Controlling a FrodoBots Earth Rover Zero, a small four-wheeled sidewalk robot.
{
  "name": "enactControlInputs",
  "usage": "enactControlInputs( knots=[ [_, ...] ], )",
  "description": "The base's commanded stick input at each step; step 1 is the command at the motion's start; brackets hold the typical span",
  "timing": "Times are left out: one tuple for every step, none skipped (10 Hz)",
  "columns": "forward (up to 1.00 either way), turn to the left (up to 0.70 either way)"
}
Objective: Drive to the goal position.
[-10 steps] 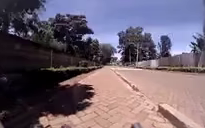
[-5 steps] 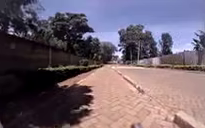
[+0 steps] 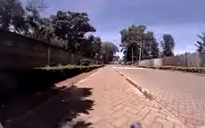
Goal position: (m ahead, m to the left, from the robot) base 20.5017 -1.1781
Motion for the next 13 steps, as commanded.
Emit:
enactControlInputs(
  knots=[
    [0.70,-0.15],
    [0.70,-0.32],
    [0.70,-0.35],
    [0.70,-0.35],
    [0.70,0.00],
    [0.70,0.00],
    [0.70,0.00],
    [0.70,0.00],
    [0.70,-0.35],
    [0.70,-0.35],
    [0.70,-0.35],
    [0.70,-0.08],
    [0.70,-0.01]
  ],
)
